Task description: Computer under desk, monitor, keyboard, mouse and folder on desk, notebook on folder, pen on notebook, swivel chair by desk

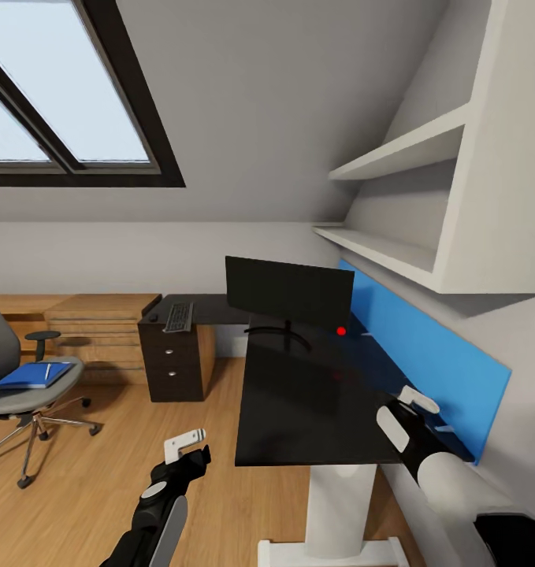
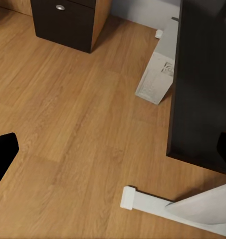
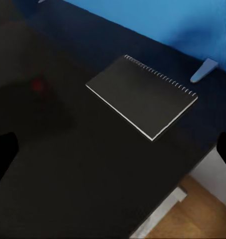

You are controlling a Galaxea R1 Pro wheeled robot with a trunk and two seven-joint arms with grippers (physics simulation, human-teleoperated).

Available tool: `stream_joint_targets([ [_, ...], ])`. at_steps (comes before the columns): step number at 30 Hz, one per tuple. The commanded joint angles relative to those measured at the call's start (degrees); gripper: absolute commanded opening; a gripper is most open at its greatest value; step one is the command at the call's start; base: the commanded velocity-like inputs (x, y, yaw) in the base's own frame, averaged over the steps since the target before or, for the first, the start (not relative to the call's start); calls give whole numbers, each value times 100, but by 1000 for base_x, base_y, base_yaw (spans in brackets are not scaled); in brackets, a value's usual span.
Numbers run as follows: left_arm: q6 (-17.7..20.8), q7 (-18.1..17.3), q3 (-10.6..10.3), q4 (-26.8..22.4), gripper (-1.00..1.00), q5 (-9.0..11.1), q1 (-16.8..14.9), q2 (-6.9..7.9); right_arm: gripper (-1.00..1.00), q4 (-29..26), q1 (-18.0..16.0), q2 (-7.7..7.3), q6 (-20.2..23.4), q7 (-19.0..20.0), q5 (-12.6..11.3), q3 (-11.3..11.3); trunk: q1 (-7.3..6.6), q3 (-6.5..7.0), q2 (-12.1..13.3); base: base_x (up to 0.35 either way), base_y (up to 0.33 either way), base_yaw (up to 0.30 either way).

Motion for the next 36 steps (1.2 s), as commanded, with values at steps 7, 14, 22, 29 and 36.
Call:
stream_joint_targets([
  [7,14,54,-10,-8,100,60,-4,2,100,-723,-10,-16,155,-72,-47,-1,1,-9,-7,0,0,0],
  [14,14,55,-10,-8,100,57,-4,2,100,-819,-5,-37,167,-54,-32,7,1,-9,-7,0,0,0],
  [22,14,57,-10,-8,100,54,-4,2,100,-708,0,-107,198,511,1210,238,1,-9,-7,0,0,0],
  [29,14,57,-10,-8,100,52,-4,2,100,-443,-3,-116,349,1262,1877,401,1,-9,-7,0,0,0],
  [36,9,51,-10,-8,100,52,-4,2,100,-406,-1,-188,616,1954,2555,515,1,-9,-7,0,0,0],
])
